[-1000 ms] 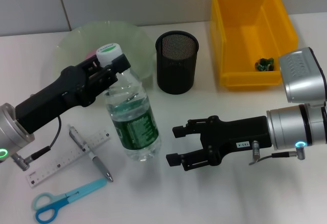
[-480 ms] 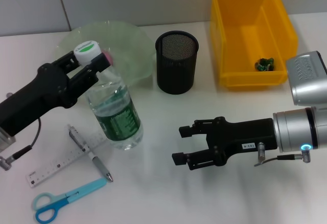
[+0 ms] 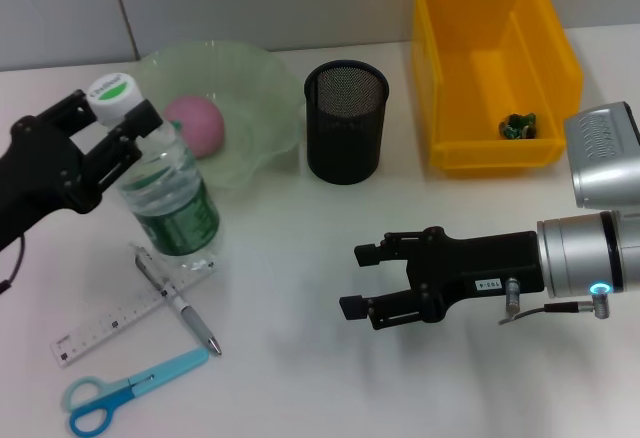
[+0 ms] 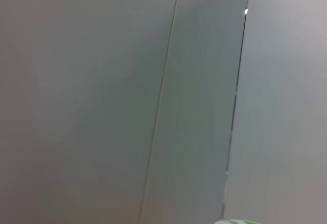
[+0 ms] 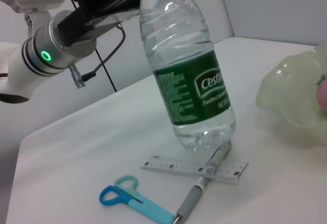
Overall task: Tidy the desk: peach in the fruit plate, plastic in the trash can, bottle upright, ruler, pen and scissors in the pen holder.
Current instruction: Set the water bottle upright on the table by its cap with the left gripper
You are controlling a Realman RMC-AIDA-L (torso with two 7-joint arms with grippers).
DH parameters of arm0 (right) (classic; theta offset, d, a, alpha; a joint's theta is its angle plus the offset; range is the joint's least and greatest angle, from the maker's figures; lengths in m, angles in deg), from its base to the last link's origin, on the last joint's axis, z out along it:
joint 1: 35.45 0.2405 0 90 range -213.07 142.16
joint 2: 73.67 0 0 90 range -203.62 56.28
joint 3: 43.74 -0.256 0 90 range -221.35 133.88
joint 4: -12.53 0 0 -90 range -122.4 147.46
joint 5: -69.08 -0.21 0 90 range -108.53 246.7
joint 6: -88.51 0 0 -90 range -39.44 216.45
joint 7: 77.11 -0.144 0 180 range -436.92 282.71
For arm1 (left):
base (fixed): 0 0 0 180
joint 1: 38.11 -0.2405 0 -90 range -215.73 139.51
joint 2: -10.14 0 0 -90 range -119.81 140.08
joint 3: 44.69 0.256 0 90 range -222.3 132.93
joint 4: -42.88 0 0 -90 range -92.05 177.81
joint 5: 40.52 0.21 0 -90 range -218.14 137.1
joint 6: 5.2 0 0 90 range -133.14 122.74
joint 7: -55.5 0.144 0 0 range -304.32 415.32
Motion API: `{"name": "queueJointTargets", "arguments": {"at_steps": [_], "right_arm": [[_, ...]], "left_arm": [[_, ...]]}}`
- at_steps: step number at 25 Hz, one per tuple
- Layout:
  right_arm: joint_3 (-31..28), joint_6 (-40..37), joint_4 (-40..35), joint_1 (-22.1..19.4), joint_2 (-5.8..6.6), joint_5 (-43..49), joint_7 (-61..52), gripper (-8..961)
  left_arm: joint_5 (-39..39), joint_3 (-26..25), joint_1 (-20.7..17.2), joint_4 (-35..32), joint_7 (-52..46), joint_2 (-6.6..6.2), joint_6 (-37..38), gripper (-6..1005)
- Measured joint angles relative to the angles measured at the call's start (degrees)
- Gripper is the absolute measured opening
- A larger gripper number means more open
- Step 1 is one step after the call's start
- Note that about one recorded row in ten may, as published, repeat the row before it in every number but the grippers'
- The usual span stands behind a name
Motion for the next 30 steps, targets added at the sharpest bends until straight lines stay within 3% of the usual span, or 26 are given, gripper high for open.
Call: {"name": "queueJointTargets", "arguments": {"at_steps": [13,22,30], "right_arm": [[0.00,0.06,0.00,0.00,-0.03,-0.18,0.11,817],[0.00,-0.60,-0.04,0.00,-0.03,-0.28,0.10,817],[0.00,-0.54,-0.09,0.20,-0.03,-0.28,0.09,817]], "left_arm": [[0.00,-4.15,-1.17,0.77,8.20,0.36,-2.62,444],[-0.07,-10.43,-1.27,4.61,11.50,0.40,-6.49,443],[-0.80,-11.49,-0.14,7.95,14.48,0.66,-10.44,443]]}}
